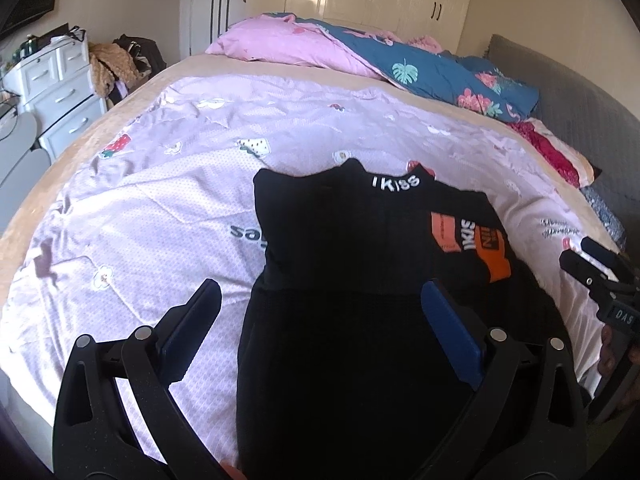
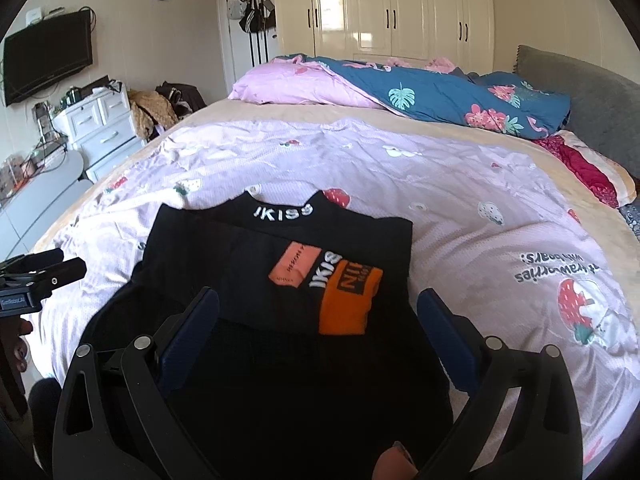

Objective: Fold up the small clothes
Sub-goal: 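Move both open tools back along the shirt toward its hem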

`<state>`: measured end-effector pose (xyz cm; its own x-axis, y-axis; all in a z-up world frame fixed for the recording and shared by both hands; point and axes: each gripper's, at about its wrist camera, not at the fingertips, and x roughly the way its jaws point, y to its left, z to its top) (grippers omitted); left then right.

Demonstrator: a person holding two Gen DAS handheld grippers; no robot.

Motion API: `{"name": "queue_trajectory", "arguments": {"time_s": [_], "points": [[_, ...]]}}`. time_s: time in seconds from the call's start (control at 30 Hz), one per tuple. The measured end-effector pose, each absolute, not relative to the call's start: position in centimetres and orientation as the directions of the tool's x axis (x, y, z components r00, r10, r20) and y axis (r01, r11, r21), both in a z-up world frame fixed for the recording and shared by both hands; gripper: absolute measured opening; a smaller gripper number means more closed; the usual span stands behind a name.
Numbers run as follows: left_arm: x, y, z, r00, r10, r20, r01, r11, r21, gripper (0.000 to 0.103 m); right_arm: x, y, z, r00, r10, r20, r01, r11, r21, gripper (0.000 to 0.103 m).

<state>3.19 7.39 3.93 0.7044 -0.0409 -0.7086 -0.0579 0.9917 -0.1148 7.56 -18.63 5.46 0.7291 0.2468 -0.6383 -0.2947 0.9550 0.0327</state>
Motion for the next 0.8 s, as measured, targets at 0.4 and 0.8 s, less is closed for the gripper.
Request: {"name": "queue_trajectory", "arguments": {"time_s": [0.4, 0.8], "points": [[0.7, 7.6, 1.3, 0.651, -0.008, -0.759, -0.077, 0.994, -0.076, 0.094, 5.7, -19.7, 3.4, 0.696, 0.204, -0.689, -0.295, 0.955, -0.016, 0.099], [-1.2, 8.5, -1.8, 0.570, -0.008, -0.822, -0.082, 0.994, -0.067, 0.094, 3.7, -22.1, 0.1, 0.634, 0.163, -0.756, -0.288, 0.957, -0.035, 0.099]]}}
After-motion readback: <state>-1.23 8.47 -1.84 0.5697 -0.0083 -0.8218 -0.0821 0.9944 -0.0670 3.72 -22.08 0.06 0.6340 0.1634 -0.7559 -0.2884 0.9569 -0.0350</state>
